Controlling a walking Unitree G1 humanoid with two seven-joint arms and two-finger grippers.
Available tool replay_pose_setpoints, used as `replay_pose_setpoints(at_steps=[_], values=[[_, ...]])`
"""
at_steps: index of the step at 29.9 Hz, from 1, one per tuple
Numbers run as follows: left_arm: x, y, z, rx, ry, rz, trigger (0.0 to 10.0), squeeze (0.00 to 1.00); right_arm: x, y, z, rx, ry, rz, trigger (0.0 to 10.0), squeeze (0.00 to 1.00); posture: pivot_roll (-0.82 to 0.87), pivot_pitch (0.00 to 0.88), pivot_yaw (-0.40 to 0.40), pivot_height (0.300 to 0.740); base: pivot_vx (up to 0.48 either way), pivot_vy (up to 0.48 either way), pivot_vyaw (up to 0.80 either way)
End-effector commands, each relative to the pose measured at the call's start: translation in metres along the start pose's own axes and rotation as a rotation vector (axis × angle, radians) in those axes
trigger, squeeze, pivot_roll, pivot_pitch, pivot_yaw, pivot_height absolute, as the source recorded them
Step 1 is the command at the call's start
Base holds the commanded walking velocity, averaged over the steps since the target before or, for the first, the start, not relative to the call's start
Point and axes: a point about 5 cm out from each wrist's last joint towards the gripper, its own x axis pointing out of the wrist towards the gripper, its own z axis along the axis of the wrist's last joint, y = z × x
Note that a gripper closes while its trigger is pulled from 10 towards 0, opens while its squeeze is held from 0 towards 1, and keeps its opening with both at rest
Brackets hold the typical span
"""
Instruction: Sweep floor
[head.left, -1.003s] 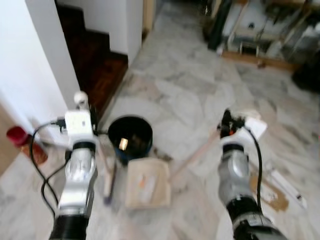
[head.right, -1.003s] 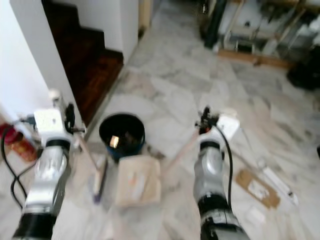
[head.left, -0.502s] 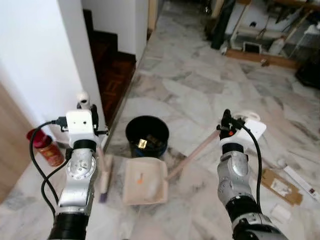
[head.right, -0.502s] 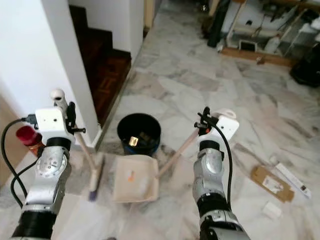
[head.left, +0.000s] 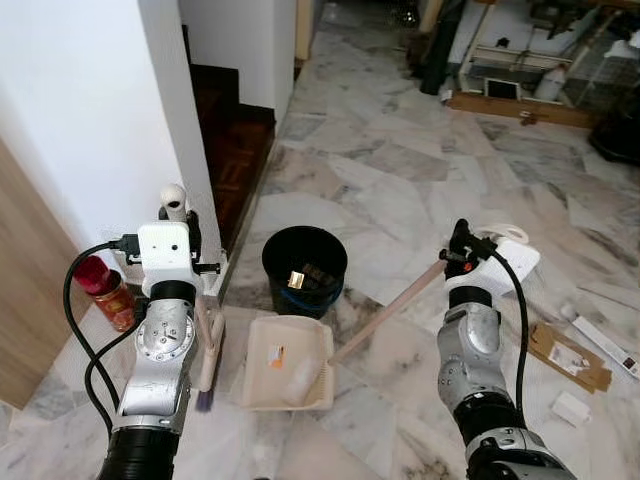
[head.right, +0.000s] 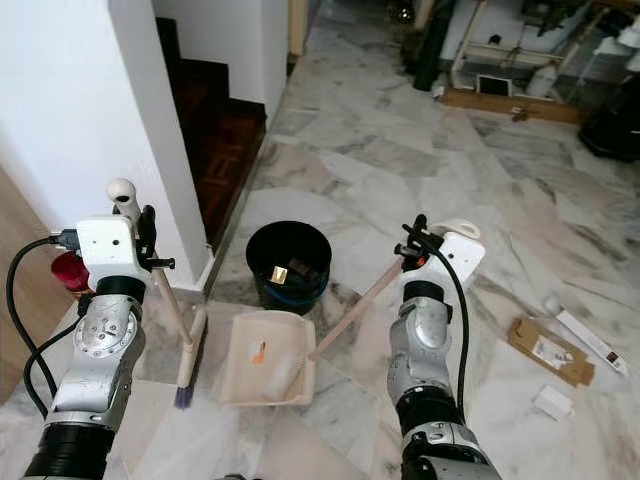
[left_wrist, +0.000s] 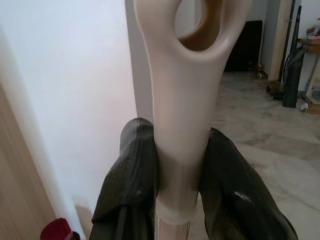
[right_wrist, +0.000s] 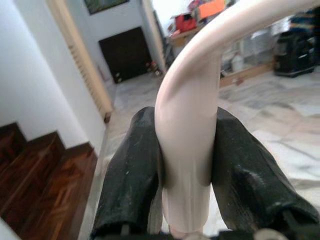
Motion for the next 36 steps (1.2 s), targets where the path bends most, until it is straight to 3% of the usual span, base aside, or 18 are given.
replay_pose_setpoints(at_steps=[1, 16, 30, 36], values=[[0.001, -0.001, 0.009, 0.014, -0.049, -0.012, 10.0, 0.00, 0.008, -0.001, 0.024, 0.022, -0.127, -0.038, 10.0, 0.00, 0.13, 0.086, -0.050, 0.740, 0.000, 0.000, 0.00], [0.001, -0.001, 0.007, 0.012, -0.041, -0.011, 10.0, 0.00, 0.018, -0.007, 0.063, 0.015, -0.277, -0.173, 10.0, 0.00, 0.13, 0.086, -0.053, 0.740, 0.000, 0.000, 0.00], [0.002, -0.003, 0.007, 0.004, -0.040, -0.015, 10.0, 0.00, 0.024, 0.009, 0.093, 0.056, -0.361, -0.146, 10.0, 0.00, 0.13, 0.074, -0.055, 0.740, 0.000, 0.000, 0.00], [0.002, -0.005, 0.005, 0.000, -0.035, -0.027, 10.0, 0.00, 0.027, 0.029, 0.093, 0.000, -0.341, -0.039, 10.0, 0.00, 0.13, 0.061, -0.054, 0.740, 0.000, 0.000, 0.00]])
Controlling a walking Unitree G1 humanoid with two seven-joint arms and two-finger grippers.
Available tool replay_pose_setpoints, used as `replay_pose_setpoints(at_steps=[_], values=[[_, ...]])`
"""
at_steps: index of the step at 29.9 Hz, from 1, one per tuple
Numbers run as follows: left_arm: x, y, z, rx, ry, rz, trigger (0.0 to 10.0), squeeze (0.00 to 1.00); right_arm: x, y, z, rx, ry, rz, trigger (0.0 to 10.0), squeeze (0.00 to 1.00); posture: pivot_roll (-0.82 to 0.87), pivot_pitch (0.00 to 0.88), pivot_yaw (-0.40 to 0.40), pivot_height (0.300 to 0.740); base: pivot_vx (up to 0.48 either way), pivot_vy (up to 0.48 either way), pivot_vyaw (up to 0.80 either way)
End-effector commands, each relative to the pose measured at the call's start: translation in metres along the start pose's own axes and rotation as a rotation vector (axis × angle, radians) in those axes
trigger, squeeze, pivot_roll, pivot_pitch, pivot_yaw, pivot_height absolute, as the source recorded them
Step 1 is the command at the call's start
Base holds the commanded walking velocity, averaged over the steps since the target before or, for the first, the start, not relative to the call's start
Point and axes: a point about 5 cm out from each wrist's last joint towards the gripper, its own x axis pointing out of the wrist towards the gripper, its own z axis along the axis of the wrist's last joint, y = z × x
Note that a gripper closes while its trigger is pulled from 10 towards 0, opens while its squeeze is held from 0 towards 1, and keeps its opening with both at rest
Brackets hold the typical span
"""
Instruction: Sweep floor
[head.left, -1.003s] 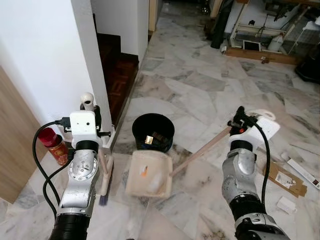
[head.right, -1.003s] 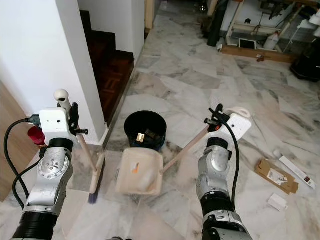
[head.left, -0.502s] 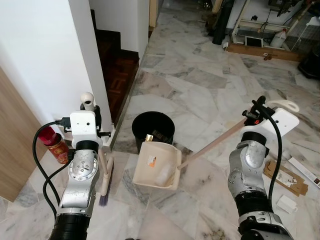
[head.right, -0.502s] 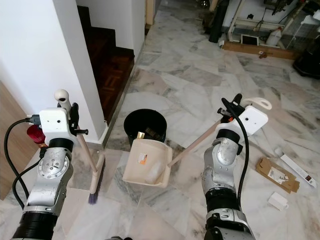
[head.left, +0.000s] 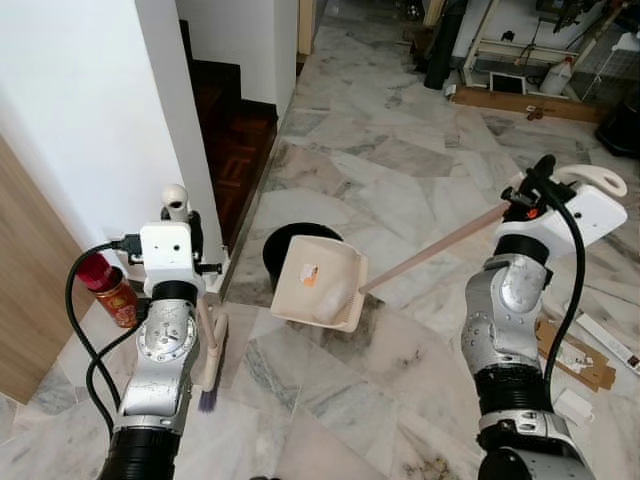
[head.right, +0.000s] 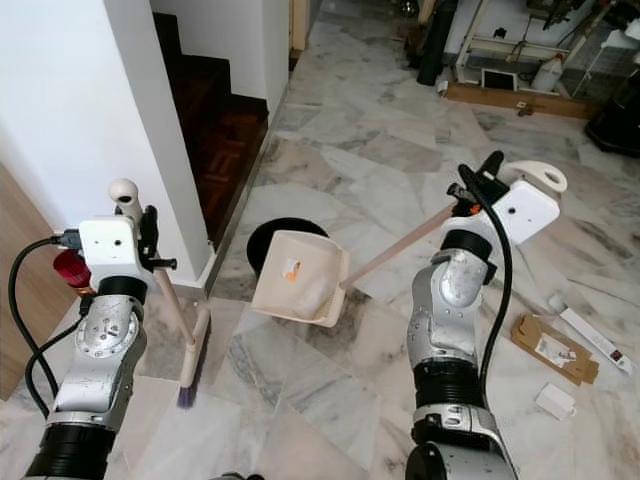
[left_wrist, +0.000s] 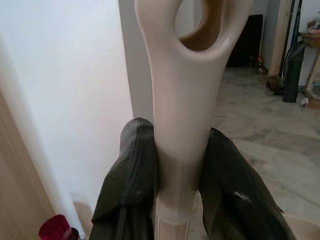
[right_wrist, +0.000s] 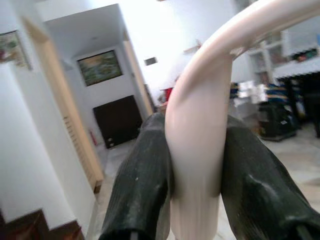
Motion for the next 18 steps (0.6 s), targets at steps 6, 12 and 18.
replay_pose_setpoints(at_steps=[6, 12, 18], values=[[0.001, -0.007, 0.006, 0.011, -0.044, -0.037, 10.0, 0.00, 0.007, 0.025, 0.017, 0.039, -0.064, 0.101, 10.0, 0.00, 0.13, 0.042, -0.056, 0.740, 0.086, 0.000, 0.00], [0.001, -0.008, 0.005, 0.007, -0.040, -0.043, 10.0, 0.00, 0.011, 0.029, 0.028, 0.055, -0.117, 0.118, 10.0, 0.00, 0.13, 0.024, -0.058, 0.740, 0.273, 0.000, 0.00], [0.001, -0.010, 0.005, 0.002, -0.041, -0.047, 10.0, 0.00, 0.012, 0.037, 0.040, 0.052, -0.187, 0.177, 10.0, 0.00, 0.12, 0.014, -0.058, 0.740, 0.277, 0.000, 0.00]])
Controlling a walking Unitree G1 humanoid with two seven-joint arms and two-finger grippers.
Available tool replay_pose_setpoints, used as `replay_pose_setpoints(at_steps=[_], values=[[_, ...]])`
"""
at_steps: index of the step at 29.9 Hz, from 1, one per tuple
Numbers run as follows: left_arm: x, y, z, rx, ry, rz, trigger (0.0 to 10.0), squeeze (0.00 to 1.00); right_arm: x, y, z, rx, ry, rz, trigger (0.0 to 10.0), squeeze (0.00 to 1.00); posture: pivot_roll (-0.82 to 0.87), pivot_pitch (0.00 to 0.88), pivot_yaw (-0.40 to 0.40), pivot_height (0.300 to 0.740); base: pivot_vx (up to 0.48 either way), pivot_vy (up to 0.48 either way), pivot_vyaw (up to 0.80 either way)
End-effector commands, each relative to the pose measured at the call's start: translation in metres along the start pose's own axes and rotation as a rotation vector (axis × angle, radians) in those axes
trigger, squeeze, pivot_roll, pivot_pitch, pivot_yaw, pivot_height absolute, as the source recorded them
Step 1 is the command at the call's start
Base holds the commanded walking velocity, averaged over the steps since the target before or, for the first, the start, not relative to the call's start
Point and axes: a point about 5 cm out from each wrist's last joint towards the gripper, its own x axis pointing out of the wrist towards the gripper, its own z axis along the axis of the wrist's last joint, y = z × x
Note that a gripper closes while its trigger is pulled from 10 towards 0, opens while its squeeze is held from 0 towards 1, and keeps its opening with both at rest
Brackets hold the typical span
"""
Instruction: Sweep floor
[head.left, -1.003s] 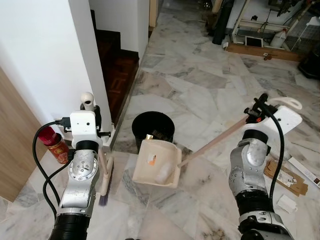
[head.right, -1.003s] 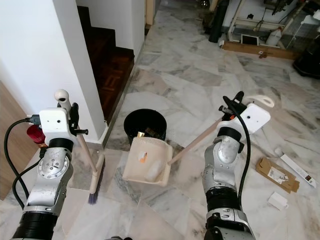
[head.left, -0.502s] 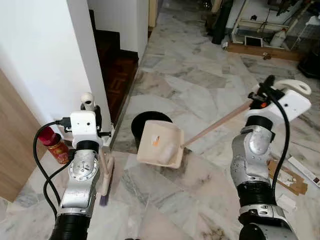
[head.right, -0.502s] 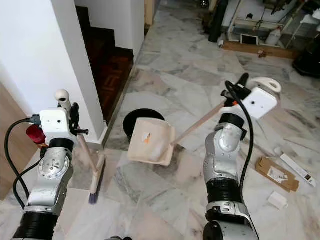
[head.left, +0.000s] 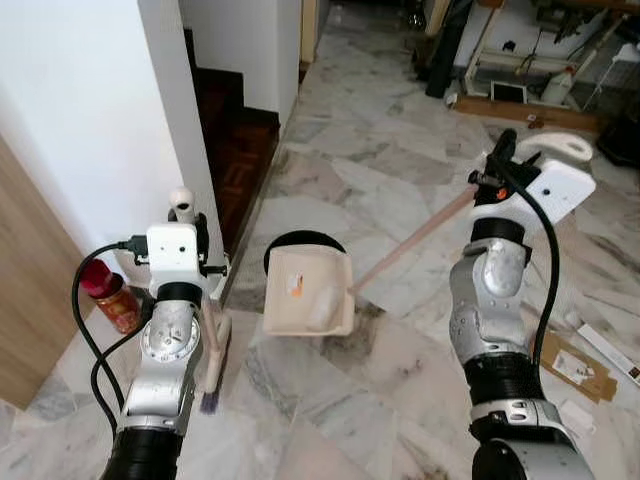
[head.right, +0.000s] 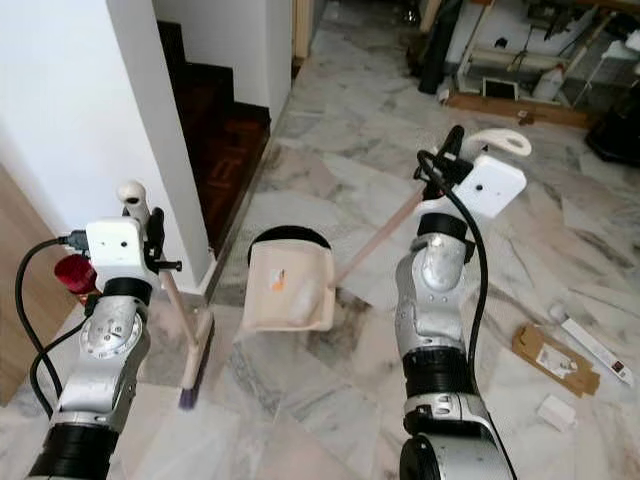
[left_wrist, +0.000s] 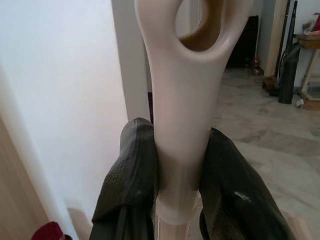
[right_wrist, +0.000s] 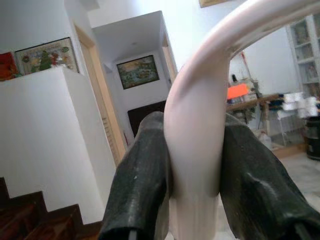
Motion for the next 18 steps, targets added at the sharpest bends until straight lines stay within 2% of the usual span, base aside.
replay_pose_setpoints(at_steps=[1, 16, 18], values=[[0.002, -0.006, 0.007, 0.004, -0.048, -0.021, 10.0, 0.00, 0.011, 0.009, 0.029, 0.027, -0.144, 0.037, 10.0, 0.00, 0.13, 0.011, -0.061, 0.740, 0.277, 0.000, 0.00], [0.002, -0.004, 0.008, 0.002, -0.057, -0.010, 10.0, 0.00, 0.013, 0.018, 0.037, 0.040, -0.178, 0.083, 10.0, 0.00, 0.13, 0.011, -0.066, 0.740, 0.277, 0.000, 0.00], [0.003, -0.004, 0.009, 0.003, -0.059, -0.008, 10.0, 0.00, 0.013, 0.020, 0.038, 0.041, -0.186, 0.098, 10.0, 0.00, 0.13, 0.015, -0.068, 0.740, 0.277, 0.000, 0.80]])
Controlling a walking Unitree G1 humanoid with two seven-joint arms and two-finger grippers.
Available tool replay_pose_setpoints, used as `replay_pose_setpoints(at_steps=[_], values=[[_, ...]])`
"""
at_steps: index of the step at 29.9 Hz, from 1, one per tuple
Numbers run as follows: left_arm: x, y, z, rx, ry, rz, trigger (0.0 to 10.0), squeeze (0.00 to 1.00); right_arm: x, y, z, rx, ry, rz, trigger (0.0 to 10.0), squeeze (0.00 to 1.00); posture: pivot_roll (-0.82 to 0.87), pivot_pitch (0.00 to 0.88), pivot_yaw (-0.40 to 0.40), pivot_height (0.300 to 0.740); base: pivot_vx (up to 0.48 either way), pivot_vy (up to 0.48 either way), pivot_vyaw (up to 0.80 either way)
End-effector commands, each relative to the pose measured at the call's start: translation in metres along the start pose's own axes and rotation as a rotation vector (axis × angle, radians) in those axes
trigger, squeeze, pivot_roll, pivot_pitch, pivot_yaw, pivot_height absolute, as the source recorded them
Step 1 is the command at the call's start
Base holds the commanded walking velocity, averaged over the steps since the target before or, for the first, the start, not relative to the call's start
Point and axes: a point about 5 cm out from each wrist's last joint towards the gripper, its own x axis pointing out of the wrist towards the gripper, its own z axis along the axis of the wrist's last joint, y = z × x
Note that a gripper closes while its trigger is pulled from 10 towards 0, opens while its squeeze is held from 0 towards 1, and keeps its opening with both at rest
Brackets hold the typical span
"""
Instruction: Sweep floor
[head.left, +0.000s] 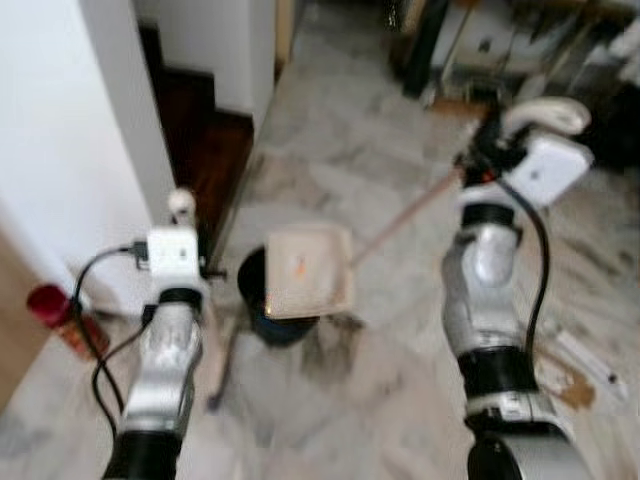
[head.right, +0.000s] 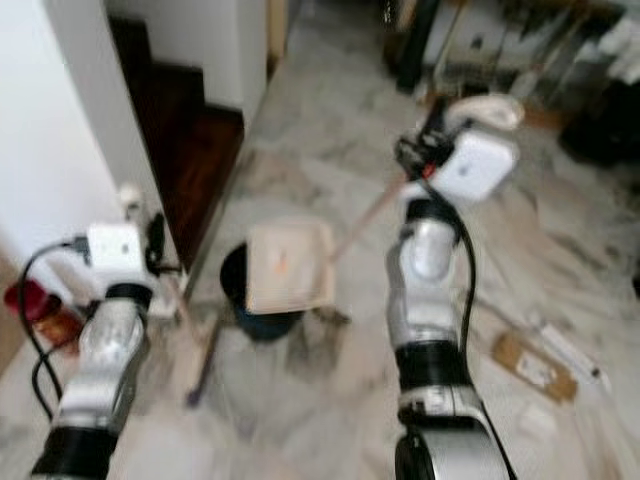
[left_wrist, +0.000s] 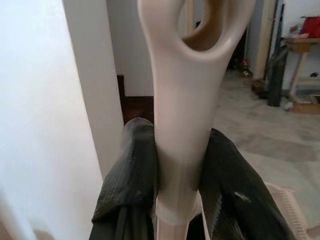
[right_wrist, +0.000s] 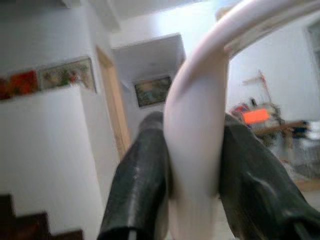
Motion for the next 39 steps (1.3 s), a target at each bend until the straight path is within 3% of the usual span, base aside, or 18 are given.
replay_pose_setpoints(at_steps=[1, 39], values=[[0.0024, -0.0058, 0.0103, -0.007, -0.057, -0.011, 10.0, 0.00, 0.0079, -0.0026, 0.0182, 0.009, -0.096, -0.001, 10.0, 0.00, 0.13, 0.015, -0.068, 0.740, 0.277, 0.000, 0.49], [0.0019, -0.0036, 0.0101, 0.000, -0.058, 0.012, 10.0, 0.00, 0.0077, -0.0021, 0.0170, 0.031, -0.076, 0.013, 10.0, 0.00, 0.13, 0.049, -0.082, 0.740, 0.278, 0.000, 0.00]])
